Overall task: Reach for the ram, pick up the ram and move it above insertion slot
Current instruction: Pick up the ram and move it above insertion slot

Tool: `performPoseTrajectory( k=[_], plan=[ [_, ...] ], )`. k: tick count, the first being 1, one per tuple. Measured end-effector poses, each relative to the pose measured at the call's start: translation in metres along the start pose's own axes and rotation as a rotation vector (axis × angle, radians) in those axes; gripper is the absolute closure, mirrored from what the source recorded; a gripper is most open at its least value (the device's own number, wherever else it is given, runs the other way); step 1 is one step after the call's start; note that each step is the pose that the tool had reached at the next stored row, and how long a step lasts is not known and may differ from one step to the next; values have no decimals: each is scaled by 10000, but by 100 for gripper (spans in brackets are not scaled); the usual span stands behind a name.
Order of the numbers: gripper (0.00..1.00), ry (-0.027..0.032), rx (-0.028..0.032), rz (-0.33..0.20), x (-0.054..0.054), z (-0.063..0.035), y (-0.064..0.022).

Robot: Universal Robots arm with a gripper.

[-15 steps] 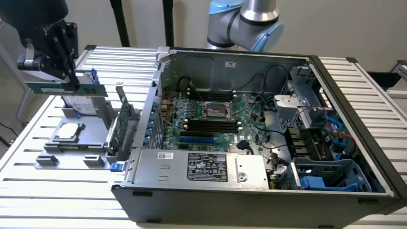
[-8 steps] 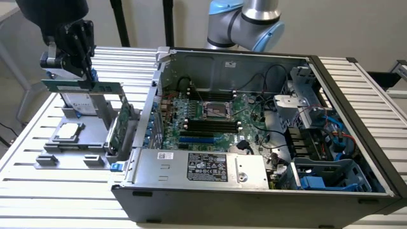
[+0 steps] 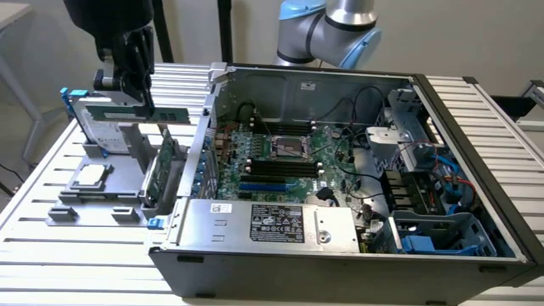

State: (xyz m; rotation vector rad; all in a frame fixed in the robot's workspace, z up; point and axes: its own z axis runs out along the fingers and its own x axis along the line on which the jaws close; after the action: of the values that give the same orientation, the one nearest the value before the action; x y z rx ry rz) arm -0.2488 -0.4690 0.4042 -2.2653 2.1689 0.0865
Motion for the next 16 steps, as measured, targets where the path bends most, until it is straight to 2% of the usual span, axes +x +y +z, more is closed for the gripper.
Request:
performPoseTrajectory(
  k=[11,13,16],
  plan=[
    [87,-445,19,-17,-1,-18,-476],
    [87,-501,20,-19,-3,-21,-566],
    [87,-548,20,-21,-11,-25,-706]
  ],
)
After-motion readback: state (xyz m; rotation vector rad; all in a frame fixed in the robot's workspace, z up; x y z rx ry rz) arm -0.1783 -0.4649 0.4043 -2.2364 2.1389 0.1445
